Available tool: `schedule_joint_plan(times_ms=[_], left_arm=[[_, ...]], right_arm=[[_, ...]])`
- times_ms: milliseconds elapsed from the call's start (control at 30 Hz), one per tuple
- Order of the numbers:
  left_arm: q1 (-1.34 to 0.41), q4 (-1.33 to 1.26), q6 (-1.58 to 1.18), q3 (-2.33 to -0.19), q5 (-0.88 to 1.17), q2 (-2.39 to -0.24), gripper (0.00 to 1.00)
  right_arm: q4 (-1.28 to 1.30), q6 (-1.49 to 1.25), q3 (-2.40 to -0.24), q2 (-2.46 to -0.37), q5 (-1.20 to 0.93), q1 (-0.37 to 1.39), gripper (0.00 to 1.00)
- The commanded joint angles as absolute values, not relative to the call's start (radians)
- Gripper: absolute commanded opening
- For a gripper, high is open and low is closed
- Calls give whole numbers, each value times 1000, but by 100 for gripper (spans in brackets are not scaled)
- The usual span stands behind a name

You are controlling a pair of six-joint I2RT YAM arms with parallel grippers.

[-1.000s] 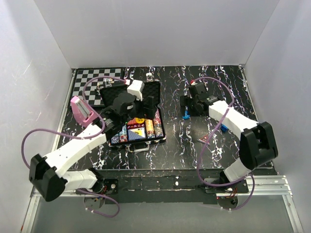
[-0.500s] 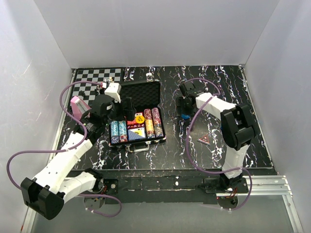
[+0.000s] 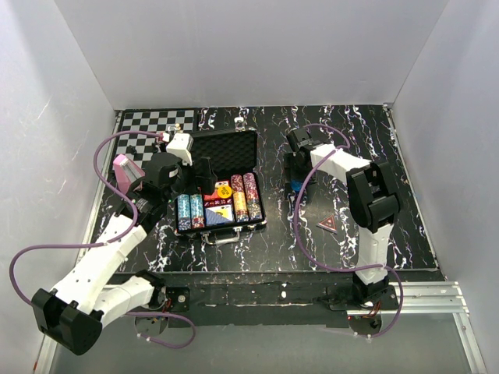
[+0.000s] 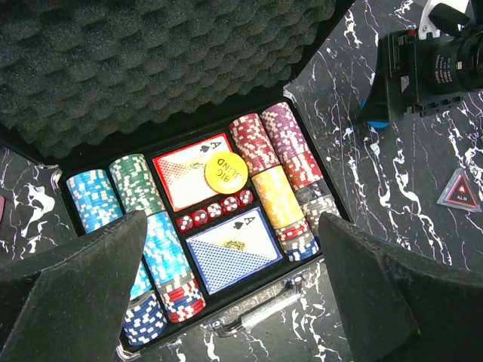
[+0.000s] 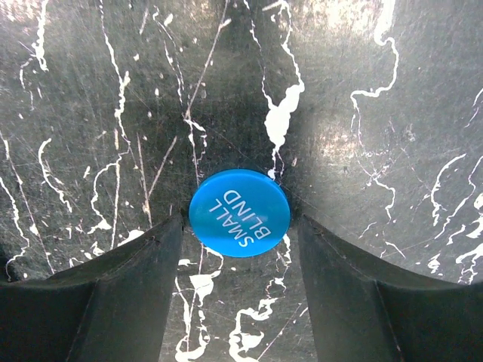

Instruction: Pack up texas hold em set

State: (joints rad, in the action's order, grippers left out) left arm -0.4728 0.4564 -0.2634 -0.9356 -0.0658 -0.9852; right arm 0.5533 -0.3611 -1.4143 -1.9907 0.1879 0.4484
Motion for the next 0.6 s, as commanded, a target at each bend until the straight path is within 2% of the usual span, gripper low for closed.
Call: schedule_joint_plan(times_ms=[0,200,467,567], left_arm=[[-468,460,-250,-930,-63,-954,98],[-465,456,-250,-928,-57,-959,98],[-463,456,-252,-928,-55,-953,98],[-463,453,-253,-928,-52,-951,98]], right_arm=[[569,-353,-1459,-2000,192,443,68],[565,-354,-1440,-2008,178,442,61],[571,-353,-1439,-2026,189,442,61],[580,-353,-1447,-2033,192,443,54]])
